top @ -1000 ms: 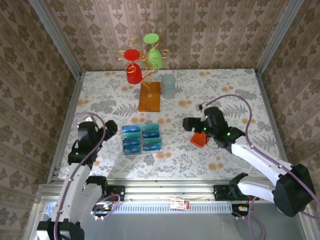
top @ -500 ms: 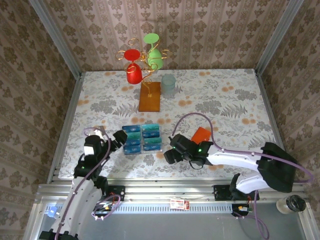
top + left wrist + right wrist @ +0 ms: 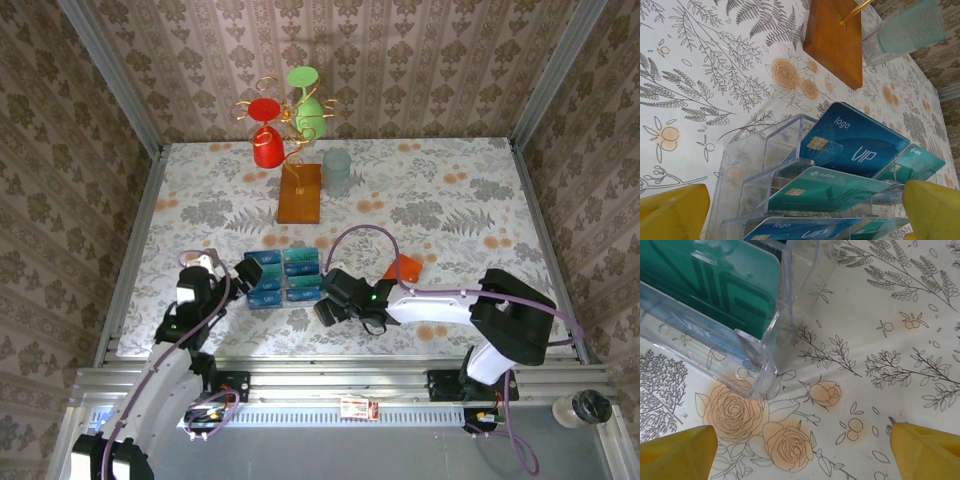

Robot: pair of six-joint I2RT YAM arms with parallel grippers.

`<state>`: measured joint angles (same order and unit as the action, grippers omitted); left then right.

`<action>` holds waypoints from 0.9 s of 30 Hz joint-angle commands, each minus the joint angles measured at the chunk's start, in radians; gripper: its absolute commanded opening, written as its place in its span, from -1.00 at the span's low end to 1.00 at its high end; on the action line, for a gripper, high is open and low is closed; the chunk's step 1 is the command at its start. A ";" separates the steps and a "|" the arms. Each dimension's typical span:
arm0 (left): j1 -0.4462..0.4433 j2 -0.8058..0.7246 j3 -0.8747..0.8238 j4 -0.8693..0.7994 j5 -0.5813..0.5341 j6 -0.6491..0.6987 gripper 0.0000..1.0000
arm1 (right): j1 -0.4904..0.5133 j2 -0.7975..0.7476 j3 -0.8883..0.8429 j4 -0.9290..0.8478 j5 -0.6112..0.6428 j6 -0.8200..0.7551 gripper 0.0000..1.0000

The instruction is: Put the credit cards into the card holder

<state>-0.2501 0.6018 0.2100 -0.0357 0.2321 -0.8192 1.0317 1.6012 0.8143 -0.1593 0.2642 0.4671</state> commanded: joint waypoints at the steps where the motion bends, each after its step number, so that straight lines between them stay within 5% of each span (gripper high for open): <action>1: -0.013 0.034 -0.007 0.076 0.000 -0.002 1.00 | 0.004 0.045 0.038 0.027 0.053 0.004 0.81; 12: -0.083 0.168 0.001 0.194 -0.048 0.004 1.00 | -0.011 0.105 0.058 0.042 0.102 0.023 0.81; 27: -0.177 0.517 0.155 0.398 -0.066 0.049 1.00 | -0.152 0.090 0.040 0.040 0.129 0.042 0.80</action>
<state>-0.4068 1.0660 0.3038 0.2653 0.1738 -0.8043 0.9077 1.6920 0.8505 -0.1268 0.3454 0.4831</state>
